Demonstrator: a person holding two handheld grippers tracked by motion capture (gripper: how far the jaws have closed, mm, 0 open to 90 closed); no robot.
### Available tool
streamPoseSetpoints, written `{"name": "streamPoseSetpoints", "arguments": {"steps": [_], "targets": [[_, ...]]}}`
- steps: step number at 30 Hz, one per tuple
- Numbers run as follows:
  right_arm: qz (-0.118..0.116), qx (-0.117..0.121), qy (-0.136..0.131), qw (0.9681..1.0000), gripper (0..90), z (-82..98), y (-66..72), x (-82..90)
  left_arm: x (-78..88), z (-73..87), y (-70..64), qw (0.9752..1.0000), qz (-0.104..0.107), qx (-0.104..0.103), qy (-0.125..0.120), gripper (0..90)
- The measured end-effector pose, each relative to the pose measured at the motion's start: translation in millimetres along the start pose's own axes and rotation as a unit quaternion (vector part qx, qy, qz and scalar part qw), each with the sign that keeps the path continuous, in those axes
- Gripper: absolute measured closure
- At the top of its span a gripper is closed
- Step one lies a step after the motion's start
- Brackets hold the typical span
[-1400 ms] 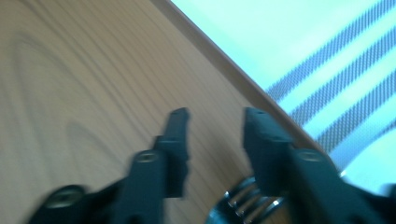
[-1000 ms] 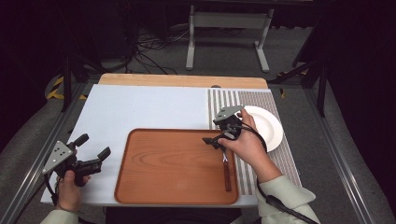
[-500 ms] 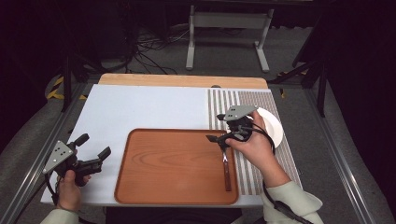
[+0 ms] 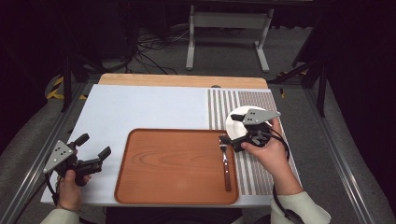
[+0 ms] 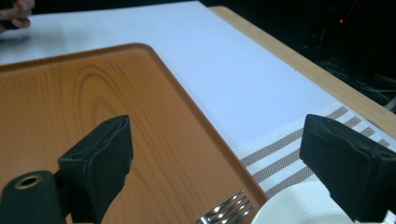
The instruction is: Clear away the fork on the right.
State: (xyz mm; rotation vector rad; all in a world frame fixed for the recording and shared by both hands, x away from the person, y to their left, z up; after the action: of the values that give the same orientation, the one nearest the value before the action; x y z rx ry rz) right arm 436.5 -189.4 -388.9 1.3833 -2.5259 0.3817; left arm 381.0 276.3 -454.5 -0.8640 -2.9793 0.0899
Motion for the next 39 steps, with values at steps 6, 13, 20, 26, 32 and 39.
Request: {"name": "streamPoseSetpoints", "arguments": {"steps": [6,13,20,26,32,39], "targets": [[0.011,-0.009,-0.041,0.9990,8.6,5.6,-3.1,17.6,-0.6,0.1,-0.5,1.0000,0.002,-0.003,0.000,2.6],[0.027,-0.025,-0.075,0.9965,6.3,18.1,-7.4,35.6,-0.5,0.2,-0.5,1.0000,0.000,-0.002,-0.001,2.6],[0.046,-0.032,-0.111,0.9923,5.0,27.3,-10.7,51.7,-0.5,-0.1,-0.7,1.0000,-0.001,-0.003,-0.001,2.6],[0.065,-0.042,-0.119,0.9899,5.0,43.6,-14.1,60.9,-0.4,-0.1,-0.5,1.0000,-0.001,-0.003,-0.002,2.6],[0.076,-0.045,-0.122,0.9886,5.0,60.6,-13.9,64.7,-0.7,-0.2,-0.7,1.0000,-0.001,-0.002,-0.002,2.6],[0.090,-0.057,-0.114,0.9878,5.1,82.4,-13.3,67.5,-0.8,-1.2,-1.1,1.0000,0.004,-0.002,0.000,2.6]]}}
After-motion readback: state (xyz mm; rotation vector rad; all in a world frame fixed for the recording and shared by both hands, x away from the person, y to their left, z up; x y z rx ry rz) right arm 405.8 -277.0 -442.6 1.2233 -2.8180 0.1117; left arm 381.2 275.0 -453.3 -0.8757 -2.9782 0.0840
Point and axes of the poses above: each handheld gripper's, and its own axes: x roughly backward along the jaws, z roughly out of its underside, y roughly to its left, the point moved 6 cm from there along -x, roughly forward along the jaws, and after that the axes turned 9 degrees about -y, right-handed, at the moved point
